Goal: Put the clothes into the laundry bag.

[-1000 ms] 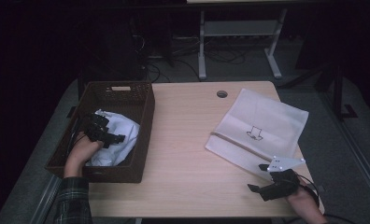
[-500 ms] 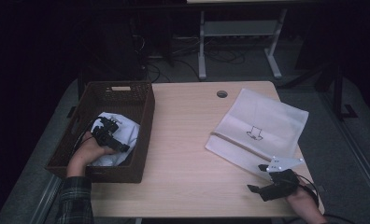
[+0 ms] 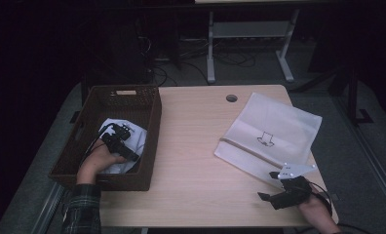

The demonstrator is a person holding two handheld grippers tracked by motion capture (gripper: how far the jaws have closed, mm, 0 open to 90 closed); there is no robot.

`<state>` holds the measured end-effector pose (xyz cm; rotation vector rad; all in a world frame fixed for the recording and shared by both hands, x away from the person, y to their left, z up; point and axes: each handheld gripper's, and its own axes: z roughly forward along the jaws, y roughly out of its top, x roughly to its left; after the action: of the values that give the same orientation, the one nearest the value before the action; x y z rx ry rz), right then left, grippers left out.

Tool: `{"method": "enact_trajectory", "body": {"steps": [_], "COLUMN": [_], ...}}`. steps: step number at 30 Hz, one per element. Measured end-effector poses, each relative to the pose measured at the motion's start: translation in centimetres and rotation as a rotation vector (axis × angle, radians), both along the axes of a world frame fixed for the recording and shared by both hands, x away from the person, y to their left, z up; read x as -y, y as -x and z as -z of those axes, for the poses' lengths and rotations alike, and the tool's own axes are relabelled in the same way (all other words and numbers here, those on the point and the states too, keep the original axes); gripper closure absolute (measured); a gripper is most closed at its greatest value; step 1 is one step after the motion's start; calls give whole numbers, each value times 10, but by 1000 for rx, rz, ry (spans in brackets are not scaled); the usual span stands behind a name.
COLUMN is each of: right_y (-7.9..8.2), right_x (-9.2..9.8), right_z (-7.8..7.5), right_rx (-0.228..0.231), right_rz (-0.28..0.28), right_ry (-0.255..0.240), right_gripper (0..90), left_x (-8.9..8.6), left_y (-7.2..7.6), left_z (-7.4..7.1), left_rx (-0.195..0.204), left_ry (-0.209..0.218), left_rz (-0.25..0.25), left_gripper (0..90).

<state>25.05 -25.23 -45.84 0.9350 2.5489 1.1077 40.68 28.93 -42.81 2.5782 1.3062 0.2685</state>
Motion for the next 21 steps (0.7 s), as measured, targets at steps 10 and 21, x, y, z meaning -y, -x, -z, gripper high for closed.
{"method": "enact_trajectory", "body": {"steps": [10, 21], "right_y": [-1, 0], "right_x": [2, 4], "right_z": [1, 0], "right_rx": [-6, 1], "right_rz": [5, 6], "right_ry": [-1, -5], "right_gripper": [134, 134], "left_x": [11, -1], "left_y": [0, 1], "left_z": [10, 0], "left_rx": [5, 49], "left_ry": [-75, -74], "left_rz": [-16, -40], "left_gripper": [0, 316]}}
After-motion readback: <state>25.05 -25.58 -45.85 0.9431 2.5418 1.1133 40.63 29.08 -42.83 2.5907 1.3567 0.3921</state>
